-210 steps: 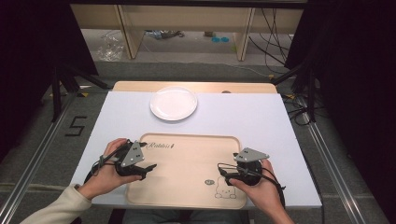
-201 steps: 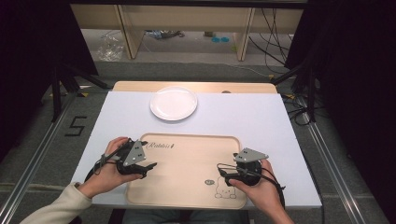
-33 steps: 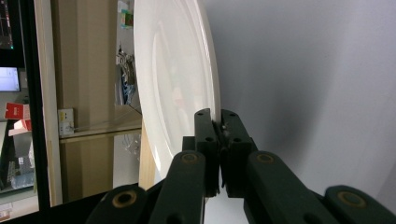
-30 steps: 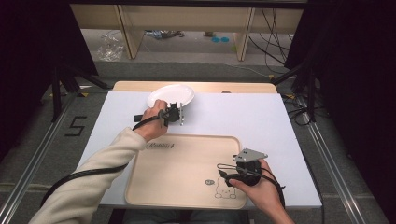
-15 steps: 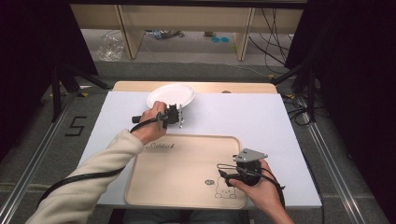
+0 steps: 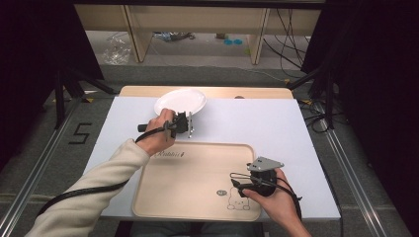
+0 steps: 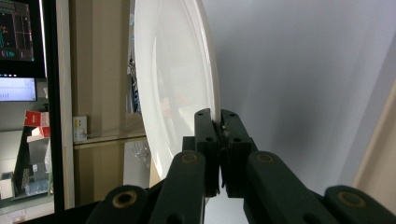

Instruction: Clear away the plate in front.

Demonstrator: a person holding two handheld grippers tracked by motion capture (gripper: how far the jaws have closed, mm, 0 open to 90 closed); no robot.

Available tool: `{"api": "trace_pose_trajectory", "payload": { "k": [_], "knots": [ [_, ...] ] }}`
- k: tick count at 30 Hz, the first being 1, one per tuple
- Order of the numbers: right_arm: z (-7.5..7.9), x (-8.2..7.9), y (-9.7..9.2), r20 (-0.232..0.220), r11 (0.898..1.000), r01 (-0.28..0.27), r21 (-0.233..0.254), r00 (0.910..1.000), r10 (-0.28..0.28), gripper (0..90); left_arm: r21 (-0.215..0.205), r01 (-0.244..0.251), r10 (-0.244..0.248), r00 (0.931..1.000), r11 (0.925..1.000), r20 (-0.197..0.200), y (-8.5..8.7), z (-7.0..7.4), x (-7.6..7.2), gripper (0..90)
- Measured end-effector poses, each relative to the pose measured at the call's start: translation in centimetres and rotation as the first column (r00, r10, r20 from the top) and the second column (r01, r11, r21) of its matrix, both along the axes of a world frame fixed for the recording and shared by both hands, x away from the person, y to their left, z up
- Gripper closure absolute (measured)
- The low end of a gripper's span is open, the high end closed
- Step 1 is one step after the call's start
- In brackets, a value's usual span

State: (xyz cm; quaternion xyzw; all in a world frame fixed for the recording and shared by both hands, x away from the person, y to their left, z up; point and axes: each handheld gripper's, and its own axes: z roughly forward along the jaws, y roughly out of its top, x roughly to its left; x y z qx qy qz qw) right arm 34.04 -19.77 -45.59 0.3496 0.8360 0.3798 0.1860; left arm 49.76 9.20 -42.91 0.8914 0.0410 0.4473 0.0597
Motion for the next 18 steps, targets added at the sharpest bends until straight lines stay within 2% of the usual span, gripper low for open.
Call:
{"api": "trace_pose_trajectory", "payload": {
  "k": [7, 8, 15, 17, 18],
  "knots": [
    [0.0, 0.0, 0.0, 0.002, 1.0, 0.001, -0.001, 1.0, -0.001, 23.3, 0.001, 0.004, -0.004, 1.0, 1.0, 0.008, 0.1, 0.4, -0.5, 87.3],
    [0.1, -0.1, 0.0, -0.009, 1.0, 0.005, 0.002, 0.9999, -0.005, 23.3, 0.002, 0.005, -0.006, 1.0, 1.0, 0.006, 0.1, 0.4, -0.5, 87.3],
    [0.0, 0.0, 0.0, 0.003, 1.0, 0.002, -0.001, 1.0, -0.002, 23.3, -0.008, 0.009, -0.009, 0.9998, 0.9999, 0.017, 0.1, 0.7, -1.0, 87.3],
    [0.1, -0.1, 0.0, -0.009, 1.0, 0.008, 0.002, 0.9999, -0.007, 23.3, -0.008, 0.014, -0.013, 0.9997, 0.9999, 0.019, 0.1, 0.8, -1.2, 87.3],
    [0.0, 0.0, 0.0, 0.001, 1.0, 0.004, -0.001, 1.0, -0.004, 23.3, -0.008, 0.016, -0.015, 0.9996, 0.9998, 0.023, 0.2, 0.9, -1.3, 87.3]
  ]
}}
